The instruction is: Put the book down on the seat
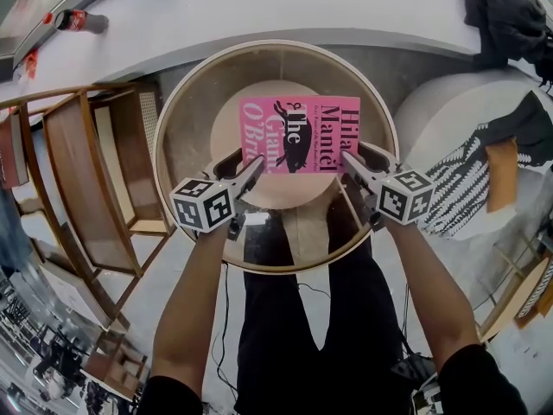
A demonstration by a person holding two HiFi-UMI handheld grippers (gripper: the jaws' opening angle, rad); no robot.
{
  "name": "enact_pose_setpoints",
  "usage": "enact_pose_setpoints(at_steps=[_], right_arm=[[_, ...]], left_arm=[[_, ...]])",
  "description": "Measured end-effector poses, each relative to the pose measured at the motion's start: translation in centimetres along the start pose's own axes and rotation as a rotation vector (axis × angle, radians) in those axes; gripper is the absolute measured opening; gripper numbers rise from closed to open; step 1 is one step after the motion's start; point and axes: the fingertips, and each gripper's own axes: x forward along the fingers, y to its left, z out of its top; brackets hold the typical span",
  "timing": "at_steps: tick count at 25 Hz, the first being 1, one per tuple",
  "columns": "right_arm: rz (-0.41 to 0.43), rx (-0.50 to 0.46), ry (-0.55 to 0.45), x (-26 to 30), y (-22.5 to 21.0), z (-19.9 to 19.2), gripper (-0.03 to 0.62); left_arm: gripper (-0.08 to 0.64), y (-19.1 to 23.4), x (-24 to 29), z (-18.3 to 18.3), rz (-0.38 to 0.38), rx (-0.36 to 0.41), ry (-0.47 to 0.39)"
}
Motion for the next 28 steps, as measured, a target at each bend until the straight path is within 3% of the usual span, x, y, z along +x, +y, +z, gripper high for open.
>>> enact_pose_setpoints(at_steps=[13, 28], right_arm=[[-0.018, 0.001, -0.024, -0.1, 0.0, 0.1, 0.169], [-0.028, -0.045, -0.051, -0.8, 0.8, 0.8, 0.167]], left_arm=[[0.207, 0.0, -0.1, 0.1, 0.018, -0.01, -0.029], [0.207, -1.1, -0.9, 0.3, 0.065, 0.049, -0.027]])
